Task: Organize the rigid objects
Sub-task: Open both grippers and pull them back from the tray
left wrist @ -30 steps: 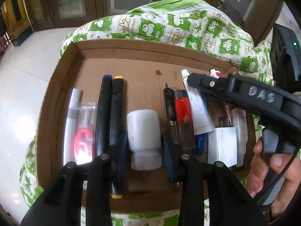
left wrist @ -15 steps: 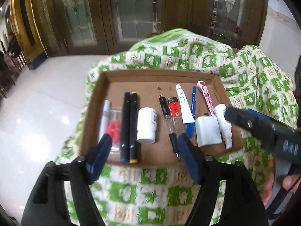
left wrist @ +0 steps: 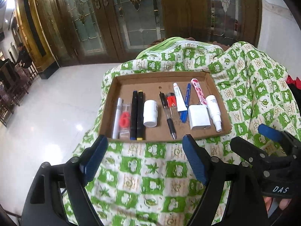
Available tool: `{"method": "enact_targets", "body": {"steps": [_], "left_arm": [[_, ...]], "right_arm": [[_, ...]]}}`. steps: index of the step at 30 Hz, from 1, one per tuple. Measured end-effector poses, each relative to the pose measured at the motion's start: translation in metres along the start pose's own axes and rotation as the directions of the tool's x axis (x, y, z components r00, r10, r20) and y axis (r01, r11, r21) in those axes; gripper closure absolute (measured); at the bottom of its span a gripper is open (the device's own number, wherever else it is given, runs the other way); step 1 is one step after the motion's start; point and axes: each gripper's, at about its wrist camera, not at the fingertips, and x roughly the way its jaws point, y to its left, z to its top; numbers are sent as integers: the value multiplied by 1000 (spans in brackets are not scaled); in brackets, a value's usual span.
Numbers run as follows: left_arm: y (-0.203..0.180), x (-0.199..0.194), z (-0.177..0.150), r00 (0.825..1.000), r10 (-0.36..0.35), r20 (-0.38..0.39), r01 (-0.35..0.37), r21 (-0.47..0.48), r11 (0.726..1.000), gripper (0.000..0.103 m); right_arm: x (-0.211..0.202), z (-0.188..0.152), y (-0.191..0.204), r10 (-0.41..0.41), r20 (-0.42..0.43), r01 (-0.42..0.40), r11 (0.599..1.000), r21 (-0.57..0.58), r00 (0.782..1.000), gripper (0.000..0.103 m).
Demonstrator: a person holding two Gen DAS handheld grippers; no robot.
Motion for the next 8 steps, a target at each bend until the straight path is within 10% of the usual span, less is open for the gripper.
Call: {"method": "enact_targets", "body": {"steps": [8], "left_arm": [[-2, -14, -4, 1000, -26, -12, 26, -17, 1000, 21]], "right_arm": [[-10, -18, 1, 2, -34, -2, 1000, 15, 999, 2]]}}
